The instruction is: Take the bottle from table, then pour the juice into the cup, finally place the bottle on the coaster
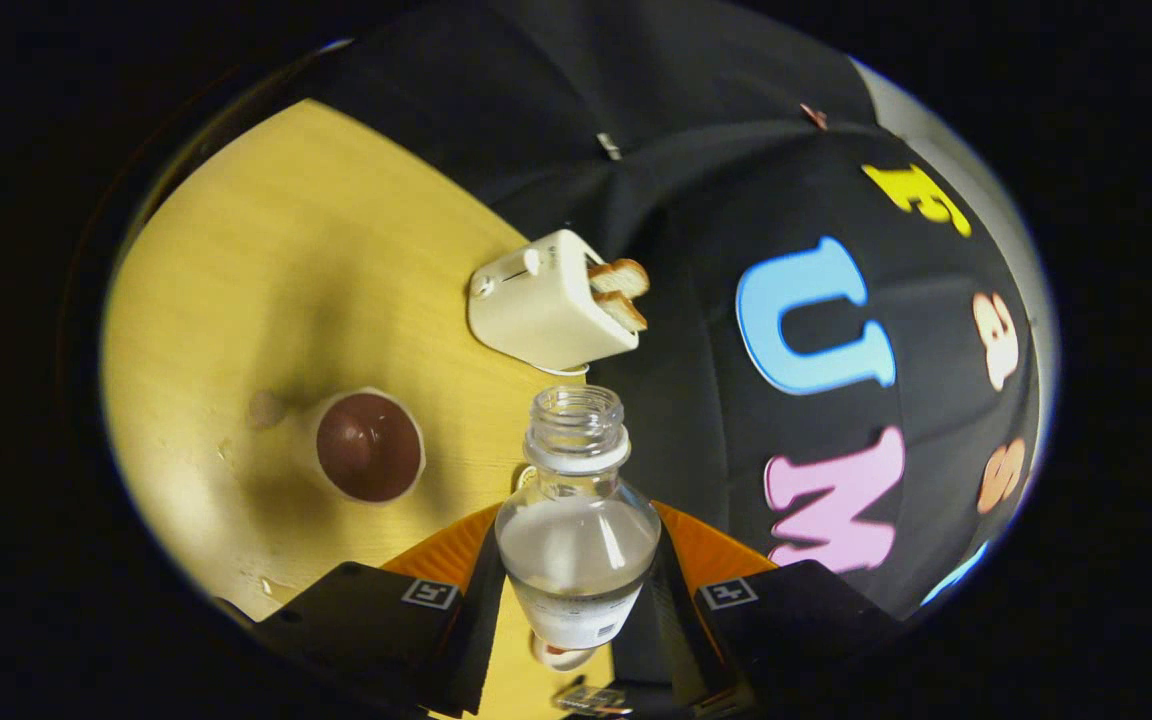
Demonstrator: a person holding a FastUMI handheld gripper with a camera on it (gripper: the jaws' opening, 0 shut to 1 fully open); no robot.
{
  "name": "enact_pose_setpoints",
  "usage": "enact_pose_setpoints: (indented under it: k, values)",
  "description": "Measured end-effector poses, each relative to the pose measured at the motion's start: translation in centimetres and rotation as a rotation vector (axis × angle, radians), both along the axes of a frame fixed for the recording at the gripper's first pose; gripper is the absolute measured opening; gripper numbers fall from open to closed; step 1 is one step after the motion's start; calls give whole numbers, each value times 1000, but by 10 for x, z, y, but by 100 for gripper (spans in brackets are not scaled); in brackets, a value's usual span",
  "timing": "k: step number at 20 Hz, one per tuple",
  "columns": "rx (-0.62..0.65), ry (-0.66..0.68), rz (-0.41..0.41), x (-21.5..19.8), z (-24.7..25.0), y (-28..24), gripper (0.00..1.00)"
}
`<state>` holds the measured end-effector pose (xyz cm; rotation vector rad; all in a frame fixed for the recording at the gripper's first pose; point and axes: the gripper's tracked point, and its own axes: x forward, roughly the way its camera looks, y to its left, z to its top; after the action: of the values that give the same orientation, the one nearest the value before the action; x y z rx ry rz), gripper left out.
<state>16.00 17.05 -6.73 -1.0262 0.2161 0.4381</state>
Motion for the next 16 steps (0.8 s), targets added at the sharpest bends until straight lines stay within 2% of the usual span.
enact_pose_setpoints:
  k: [4,7,12,16]
  values:
    - [413,117,-112,-6,32,-20,72]
    - [675,148,-180,0,51,-43,72]
    - [916,117,-281,29,46,-108,72]
    - [1071,161,-309,50,8,-114,72]
